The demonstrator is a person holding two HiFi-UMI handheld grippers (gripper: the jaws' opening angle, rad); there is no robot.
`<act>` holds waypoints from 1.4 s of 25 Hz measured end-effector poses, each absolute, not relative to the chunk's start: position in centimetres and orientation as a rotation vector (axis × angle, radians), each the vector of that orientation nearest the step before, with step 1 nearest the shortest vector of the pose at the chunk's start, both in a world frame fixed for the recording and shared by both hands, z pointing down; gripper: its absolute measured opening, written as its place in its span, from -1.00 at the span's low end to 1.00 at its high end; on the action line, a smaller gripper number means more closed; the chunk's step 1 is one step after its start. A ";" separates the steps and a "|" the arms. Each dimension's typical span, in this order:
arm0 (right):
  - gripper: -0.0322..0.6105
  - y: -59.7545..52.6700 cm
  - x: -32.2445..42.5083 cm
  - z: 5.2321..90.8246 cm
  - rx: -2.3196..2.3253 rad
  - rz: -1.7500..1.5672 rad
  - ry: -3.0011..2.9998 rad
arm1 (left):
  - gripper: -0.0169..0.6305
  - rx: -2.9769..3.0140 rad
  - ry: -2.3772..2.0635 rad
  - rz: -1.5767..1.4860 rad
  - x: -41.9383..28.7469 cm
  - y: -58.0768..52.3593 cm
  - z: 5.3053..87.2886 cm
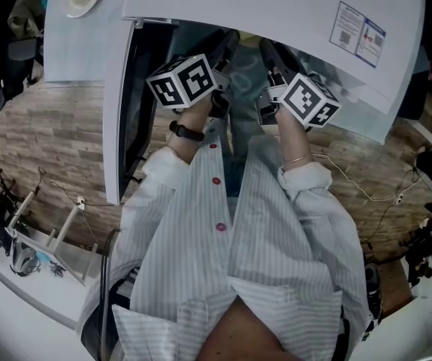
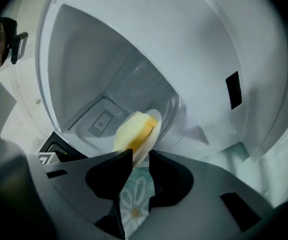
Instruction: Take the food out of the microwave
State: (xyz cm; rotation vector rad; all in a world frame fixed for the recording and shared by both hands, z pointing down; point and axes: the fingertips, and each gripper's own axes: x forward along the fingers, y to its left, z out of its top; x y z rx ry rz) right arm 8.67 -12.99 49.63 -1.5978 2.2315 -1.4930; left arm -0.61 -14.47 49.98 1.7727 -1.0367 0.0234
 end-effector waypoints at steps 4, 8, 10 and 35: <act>-0.56 -12.9 8.7 49.5 -1.591 -1.505 2.194 | -0.68 1.783 -1.031 0.024 -0.3 -14.5 49.7; -0.58 -12.4 8.8 49.7 -1.593 -1.540 2.148 | -0.70 1.776 -1.025 0.035 -0.3 -14.1 49.8; -0.59 -12.1 8.8 49.9 -1.600 -1.549 2.137 | -0.71 1.782 -1.020 0.051 -0.3 -13.9 49.9; -0.60 -6.8 7.7 46.5 -1.442 -1.493 2.295 | -0.71 1.788 -1.154 -0.022 -1.5 -7.4 46.3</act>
